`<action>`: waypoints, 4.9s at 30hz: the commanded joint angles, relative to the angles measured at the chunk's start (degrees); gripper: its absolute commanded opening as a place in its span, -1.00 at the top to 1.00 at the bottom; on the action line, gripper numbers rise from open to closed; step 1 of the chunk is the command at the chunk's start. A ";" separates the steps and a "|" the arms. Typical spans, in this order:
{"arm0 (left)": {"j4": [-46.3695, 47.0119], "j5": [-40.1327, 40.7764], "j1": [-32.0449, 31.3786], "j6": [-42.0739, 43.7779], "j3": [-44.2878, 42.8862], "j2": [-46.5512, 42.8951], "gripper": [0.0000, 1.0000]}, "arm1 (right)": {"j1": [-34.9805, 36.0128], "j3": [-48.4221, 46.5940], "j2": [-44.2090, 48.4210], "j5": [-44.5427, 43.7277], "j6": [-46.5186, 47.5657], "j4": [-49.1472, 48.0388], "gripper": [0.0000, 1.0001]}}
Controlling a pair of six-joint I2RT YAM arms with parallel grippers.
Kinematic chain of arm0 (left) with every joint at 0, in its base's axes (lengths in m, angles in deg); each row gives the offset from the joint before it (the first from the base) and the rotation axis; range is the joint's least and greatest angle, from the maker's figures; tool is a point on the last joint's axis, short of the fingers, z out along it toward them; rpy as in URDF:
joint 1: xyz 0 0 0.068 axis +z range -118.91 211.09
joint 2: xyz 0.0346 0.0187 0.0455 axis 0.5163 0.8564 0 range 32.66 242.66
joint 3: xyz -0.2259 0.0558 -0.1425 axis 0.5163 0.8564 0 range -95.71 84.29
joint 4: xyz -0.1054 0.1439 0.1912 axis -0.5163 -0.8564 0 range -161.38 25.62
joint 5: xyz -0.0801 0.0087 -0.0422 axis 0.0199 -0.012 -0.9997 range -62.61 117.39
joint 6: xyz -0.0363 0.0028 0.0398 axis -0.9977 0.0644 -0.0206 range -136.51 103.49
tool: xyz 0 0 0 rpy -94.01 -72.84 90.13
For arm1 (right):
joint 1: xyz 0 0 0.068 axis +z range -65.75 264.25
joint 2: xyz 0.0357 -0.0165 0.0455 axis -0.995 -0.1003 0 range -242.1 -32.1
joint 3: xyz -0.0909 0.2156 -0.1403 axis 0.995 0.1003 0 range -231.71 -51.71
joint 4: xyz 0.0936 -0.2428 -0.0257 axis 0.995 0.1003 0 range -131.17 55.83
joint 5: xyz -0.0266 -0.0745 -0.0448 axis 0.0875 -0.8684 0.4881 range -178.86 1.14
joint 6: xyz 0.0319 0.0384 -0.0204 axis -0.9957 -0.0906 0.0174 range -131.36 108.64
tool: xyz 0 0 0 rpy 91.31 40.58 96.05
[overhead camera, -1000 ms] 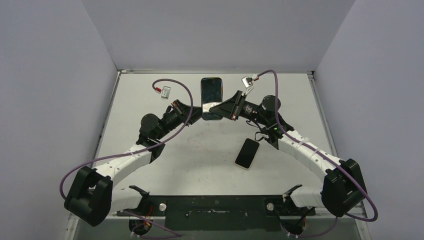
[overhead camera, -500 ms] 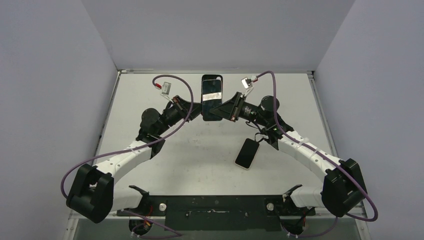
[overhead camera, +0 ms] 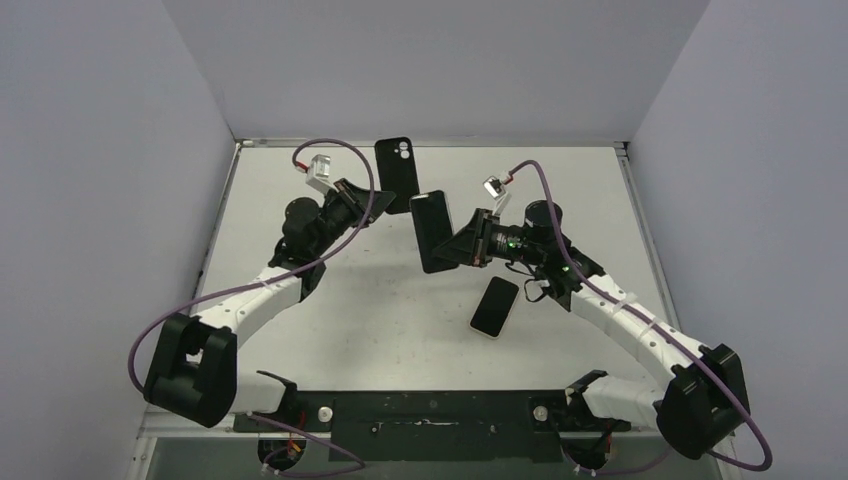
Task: Take the phone out of the phone case
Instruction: Place the phone case at the center of the board, then place the phone at the center of the board.
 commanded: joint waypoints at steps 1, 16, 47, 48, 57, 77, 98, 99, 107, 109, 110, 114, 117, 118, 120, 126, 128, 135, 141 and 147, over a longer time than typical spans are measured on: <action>-6.18 -2.02 1.80 4.64 0.01 4.53 1.00 | -2.59 0.24 4.38 -4.75 7.30 5.38 1.00; -15.09 -9.18 7.20 9.11 -10.03 26.91 1.00 | -5.53 3.58 6.85 -10.34 11.84 10.62 1.00; -37.21 -8.17 26.69 28.96 -21.45 33.46 -0.24 | -5.80 4.85 4.33 -10.91 13.24 10.27 1.00; -38.96 -7.05 26.82 29.17 -21.87 33.07 -0.35 | -5.73 4.90 4.33 -10.99 13.19 10.31 1.00; -44.31 -2.54 25.25 23.83 -17.48 22.00 -0.95 | -2.99 4.55 3.70 -15.85 13.65 10.28 1.00; -41.56 7.44 -7.13 2.47 -8.32 -5.57 -0.95 | 5.23 8.11 -1.82 -24.91 9.63 -6.23 1.00; -34.71 18.70 -21.23 3.45 -10.83 0.29 -0.95 | 9.64 9.24 -3.41 -25.06 10.25 -11.89 1.00; -34.96 19.02 -21.24 3.63 -10.88 0.45 -0.95 | 9.79 9.25 -3.51 -25.04 10.37 -12.15 1.00; -36.51 20.30 -21.89 5.42 -11.60 0.78 -0.56 | 10.73 8.84 -4.01 -25.29 11.13 -12.19 0.99; -38.42 21.15 -21.91 6.41 -12.12 0.51 -0.26 | 10.73 8.85 -4.11 -25.44 11.28 -12.21 0.83; -40.04 21.74 -21.93 6.95 -12.17 0.26 -0.05 | 10.77 8.82 -4.11 -25.54 11.42 -12.04 0.74; -44.89 24.81 -21.78 9.24 -12.81 -1.27 0.49 | 10.73 8.64 -3.82 -25.98 12.39 -11.30 0.15; -49.44 27.44 -21.19 11.55 -13.73 -2.03 0.74 | 10.73 8.55 -3.34 -26.22 13.02 -10.33 -0.27; -51.24 28.01 -20.86 12.19 -14.09 -2.18 0.79 | 10.73 8.43 -3.01 -26.46 13.40 -9.62 -0.40; -54.84 28.68 -19.74 14.13 -14.84 -2.17 0.83 | 10.73 8.29 -2.17 -27.45 14.27 -7.59 -0.59; -66.09 27.77 -13.80 20.52 -16.46 -0.50 0.84 | 9.91 9.13 2.19 -32.75 17.95 -0.46 -0.99; -68.49 26.96 -11.01 22.79 -16.26 0.21 0.84 | 9.41 9.32 3.65 -34.43 19.39 1.89 -1.00; -72.10 25.80 -2.77 29.92 -16.69 6.49 0.82 | 6.67 10.32 7.76 -40.66 20.57 7.97 -1.00; -70.06 23.34 1.98 33.65 -18.55 14.29 0.76 | 4.30 11.38 10.21 -41.03 20.96 9.48 -1.00; -69.57 22.77 2.84 36.52 -21.68 21.59 0.59 | 3.40 12.34 12.15 -41.25 21.01 11.09 -1.00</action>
